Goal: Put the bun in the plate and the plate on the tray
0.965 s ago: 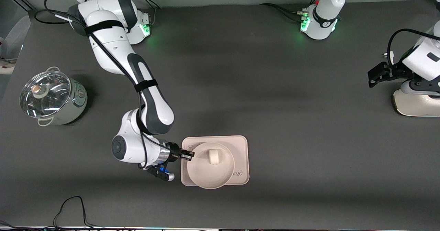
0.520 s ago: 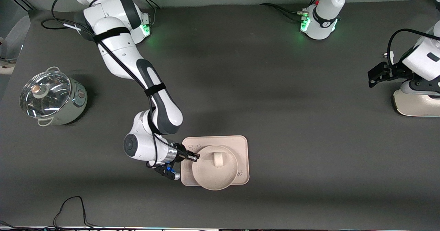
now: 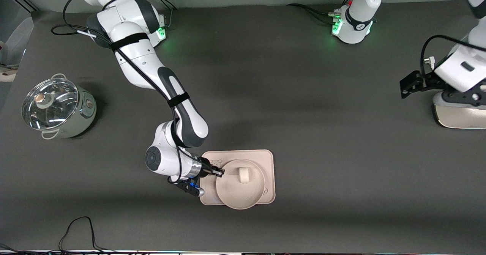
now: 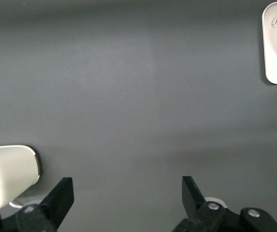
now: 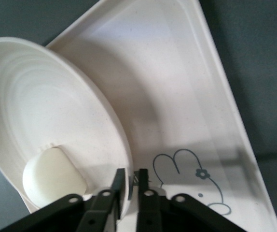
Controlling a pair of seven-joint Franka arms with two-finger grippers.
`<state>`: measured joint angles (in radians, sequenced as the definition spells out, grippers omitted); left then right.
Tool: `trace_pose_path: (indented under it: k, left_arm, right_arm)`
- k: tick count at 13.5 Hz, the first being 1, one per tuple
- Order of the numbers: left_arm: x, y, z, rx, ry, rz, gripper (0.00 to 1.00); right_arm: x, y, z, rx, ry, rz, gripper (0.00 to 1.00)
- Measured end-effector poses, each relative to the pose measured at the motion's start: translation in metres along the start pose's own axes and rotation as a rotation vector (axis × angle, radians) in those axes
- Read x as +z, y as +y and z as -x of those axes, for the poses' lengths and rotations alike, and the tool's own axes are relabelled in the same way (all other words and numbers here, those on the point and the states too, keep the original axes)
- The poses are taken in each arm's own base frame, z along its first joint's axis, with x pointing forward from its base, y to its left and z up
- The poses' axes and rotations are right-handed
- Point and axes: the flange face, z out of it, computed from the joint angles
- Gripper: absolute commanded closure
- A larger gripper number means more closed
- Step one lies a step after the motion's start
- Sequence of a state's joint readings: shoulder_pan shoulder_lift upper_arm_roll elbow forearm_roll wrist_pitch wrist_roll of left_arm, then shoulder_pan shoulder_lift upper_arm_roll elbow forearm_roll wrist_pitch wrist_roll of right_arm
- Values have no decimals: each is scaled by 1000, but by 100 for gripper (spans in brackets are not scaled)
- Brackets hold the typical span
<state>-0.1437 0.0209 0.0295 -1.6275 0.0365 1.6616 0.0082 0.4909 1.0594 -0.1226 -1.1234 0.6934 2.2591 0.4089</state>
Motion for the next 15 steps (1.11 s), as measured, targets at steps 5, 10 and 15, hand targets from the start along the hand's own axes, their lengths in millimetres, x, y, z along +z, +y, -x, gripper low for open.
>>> trace_pose_path:
  k: [5, 10, 15]
  left_arm:
    - [9, 3, -7, 5, 2, 0, 0]
    - [3, 5, -8, 8, 15, 0, 0]
    - [2, 5, -8, 6, 18, 3, 0]
  right_arm:
    - [-7, -3, -1, -7, 6, 1, 0]
    - [-94, -4, -12, -95, -50, 133, 0]
    - [-205, -2, 4, -287, -81, 246, 0]
